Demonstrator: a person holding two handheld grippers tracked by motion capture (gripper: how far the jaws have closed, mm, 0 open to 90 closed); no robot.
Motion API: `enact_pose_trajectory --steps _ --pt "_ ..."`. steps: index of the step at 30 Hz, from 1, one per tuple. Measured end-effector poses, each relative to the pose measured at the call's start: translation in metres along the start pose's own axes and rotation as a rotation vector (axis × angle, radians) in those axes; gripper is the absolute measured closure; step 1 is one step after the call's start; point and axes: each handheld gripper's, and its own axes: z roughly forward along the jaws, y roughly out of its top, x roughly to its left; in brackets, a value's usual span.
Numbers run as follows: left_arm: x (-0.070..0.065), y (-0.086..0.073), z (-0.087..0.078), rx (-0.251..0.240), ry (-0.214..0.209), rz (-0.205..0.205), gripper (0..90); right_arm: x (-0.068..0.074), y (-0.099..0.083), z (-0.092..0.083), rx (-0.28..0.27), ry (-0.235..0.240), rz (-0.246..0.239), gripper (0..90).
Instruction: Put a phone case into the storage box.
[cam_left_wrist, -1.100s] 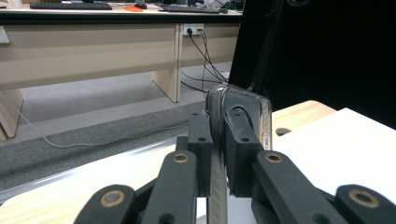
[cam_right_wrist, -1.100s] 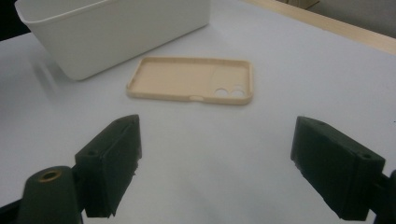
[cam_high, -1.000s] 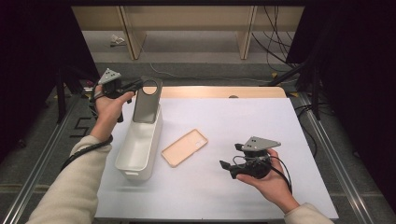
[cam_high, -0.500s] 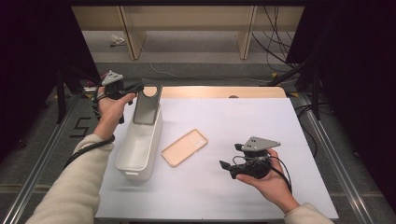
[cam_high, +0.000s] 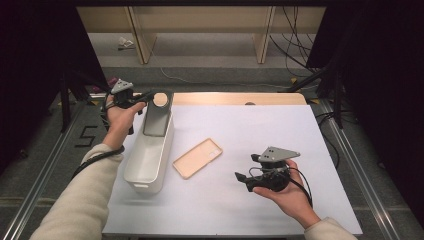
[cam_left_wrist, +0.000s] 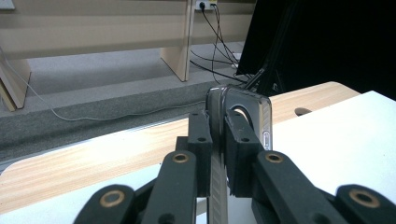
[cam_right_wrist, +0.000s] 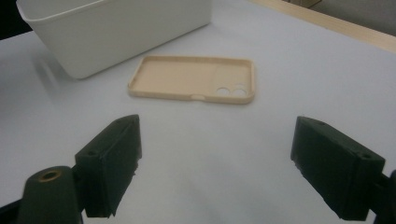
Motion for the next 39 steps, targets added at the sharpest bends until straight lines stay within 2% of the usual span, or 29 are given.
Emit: enact_pose_trajectory --steps 21,39 --pt "0.005 -0.006 0.004 0.031 0.012 -0.007 80.5 0.0 0.0 0.0 0.001 0.003 -0.001 17.2" --pt "0.012 -0.014 0.005 0.081 0.051 0.001 78.0 0.0 0.0 0.001 0.004 0.006 -0.001 17.2"
